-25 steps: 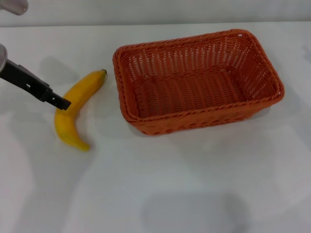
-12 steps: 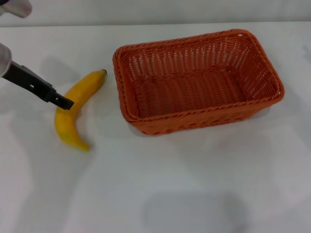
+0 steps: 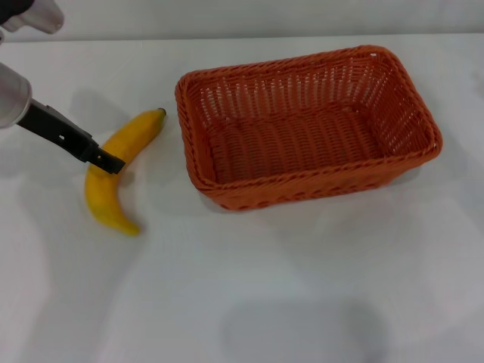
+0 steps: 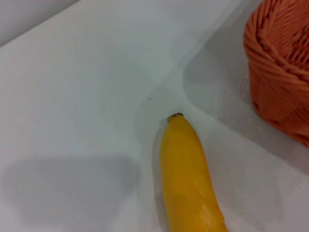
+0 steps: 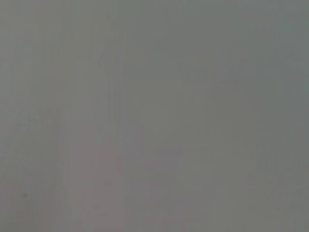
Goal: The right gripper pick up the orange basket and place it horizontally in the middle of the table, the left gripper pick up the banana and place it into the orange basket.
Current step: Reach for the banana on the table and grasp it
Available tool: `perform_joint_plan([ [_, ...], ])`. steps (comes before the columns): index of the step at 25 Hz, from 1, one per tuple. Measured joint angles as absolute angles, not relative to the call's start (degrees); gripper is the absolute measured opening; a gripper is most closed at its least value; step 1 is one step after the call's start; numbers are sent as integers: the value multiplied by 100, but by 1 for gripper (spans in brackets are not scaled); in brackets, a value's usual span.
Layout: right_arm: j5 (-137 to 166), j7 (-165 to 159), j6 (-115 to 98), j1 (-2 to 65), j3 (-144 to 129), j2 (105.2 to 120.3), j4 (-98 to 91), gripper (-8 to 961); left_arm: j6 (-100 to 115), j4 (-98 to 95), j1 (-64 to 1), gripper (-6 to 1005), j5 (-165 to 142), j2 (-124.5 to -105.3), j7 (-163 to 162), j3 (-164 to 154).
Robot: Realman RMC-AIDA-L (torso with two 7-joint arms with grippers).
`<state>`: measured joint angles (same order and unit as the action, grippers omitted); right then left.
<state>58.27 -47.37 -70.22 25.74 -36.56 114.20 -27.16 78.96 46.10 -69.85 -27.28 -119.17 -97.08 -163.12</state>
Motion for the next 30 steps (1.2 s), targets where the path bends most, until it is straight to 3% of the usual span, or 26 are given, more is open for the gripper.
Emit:
perform_joint_plan([
  [30, 5827, -4752, -7040, 2548, -3656, 11434, -2672, 860, 7620, 4344, -6785, 875, -2717, -11914, -9747, -16304],
])
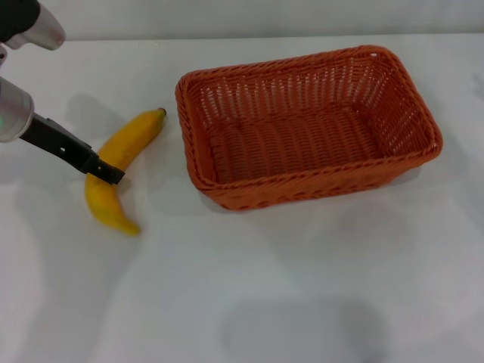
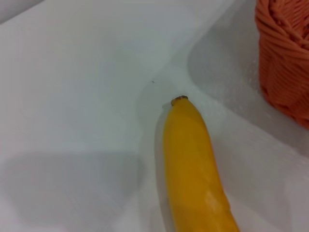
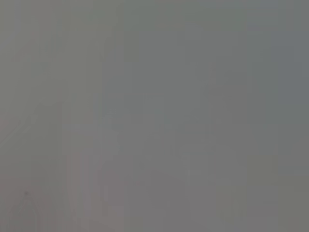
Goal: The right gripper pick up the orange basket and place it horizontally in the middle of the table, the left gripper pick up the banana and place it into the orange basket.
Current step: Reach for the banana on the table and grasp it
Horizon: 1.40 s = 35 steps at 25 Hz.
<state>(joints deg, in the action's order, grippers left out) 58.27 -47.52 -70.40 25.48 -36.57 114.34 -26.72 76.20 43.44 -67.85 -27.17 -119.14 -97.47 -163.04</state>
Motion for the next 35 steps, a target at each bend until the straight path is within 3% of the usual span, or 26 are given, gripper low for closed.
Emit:
perform_joint_plan([
  [35, 5827, -4755, -7031, 2549, -3640, 11433, -2671, 860, 7482, 4238, -6768, 875, -2716, -11909, -9852, -16304],
])
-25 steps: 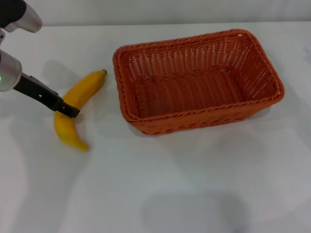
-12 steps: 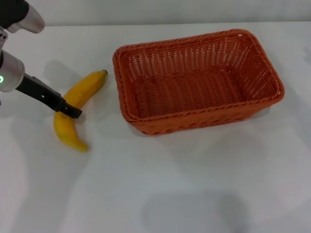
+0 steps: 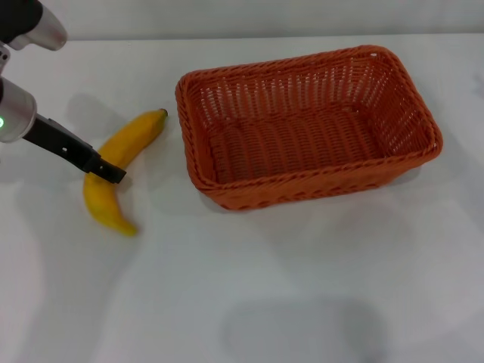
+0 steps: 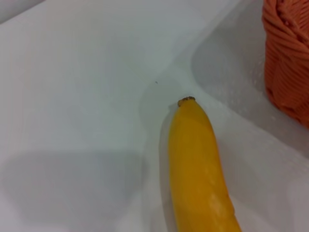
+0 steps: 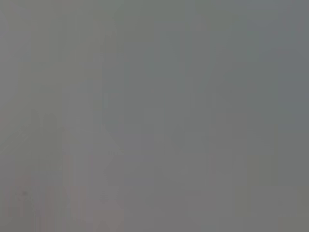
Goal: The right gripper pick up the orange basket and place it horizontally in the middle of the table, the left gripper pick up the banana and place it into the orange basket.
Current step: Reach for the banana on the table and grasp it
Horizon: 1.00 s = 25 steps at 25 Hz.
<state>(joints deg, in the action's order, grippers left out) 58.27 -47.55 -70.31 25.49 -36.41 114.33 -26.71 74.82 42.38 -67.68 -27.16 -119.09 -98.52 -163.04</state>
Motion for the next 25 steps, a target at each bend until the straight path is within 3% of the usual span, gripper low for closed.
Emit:
perform_joint_plan([
  [5, 5808, -4755, -7031, 2549, -3638, 11433, -2672, 860, 7480, 4237, -6765, 875, -2764, -11909, -9916, -16304],
  [8, 5753, -4755, -7031, 2549, -3638, 11436, -2671, 860, 7480, 4226, -6763, 727, -2801, -11909, -9923, -16307],
  [19, 5694, -4755, -7031, 2549, -3638, 11443, -2672, 860, 7498, 4237, -6770, 537, -2952, -11910, -9898, -16313],
  [25, 5683, -4755, -7031, 2540, -3638, 11443, -2672, 860, 7494, 4322, -6761, 521, -2924, -11911, -9871, -16313],
])
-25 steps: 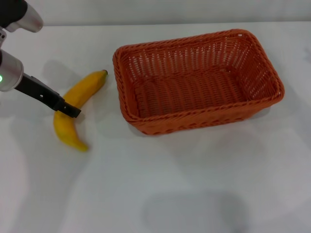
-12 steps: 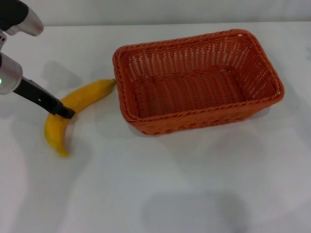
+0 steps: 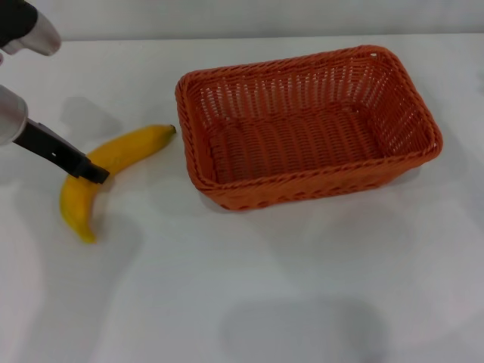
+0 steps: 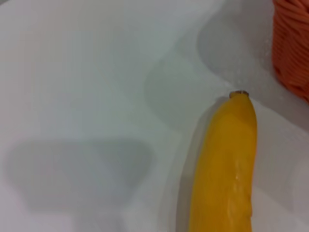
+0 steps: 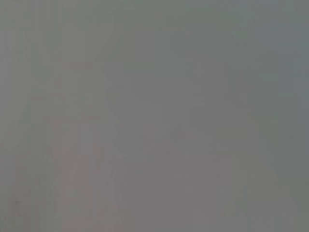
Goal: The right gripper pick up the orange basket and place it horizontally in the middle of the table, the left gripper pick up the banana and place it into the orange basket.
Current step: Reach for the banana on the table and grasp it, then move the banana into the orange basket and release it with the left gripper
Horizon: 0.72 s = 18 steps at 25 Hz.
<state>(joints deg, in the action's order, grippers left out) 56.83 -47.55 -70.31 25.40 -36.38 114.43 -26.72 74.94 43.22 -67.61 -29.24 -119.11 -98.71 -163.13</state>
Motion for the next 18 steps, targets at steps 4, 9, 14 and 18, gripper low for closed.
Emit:
perform_joint_plan([
  [4, 5678, -4755, -7015, 2540, -3639, 11443, -2671, 860, 7487, 4554, -6720, 519, -2701, -11923, -9833, -16312],
  [9, 5677, -4755, -6948, 2545, -3638, 11443, -2672, 860, 7484, 4927, -6558, 515, -1962, -11919, -9688, -16312],
  [14, 5677, -4755, -6859, 2577, -3638, 11442, -2672, 860, 7519, 5267, -6321, 508, -995, -11917, -9485, -16312],
  [18, 5677, -4755, -6820, 2587, -3638, 11441, -2672, 860, 7551, 5473, -6067, 508, -53, -11920, -9323, -16312],
])
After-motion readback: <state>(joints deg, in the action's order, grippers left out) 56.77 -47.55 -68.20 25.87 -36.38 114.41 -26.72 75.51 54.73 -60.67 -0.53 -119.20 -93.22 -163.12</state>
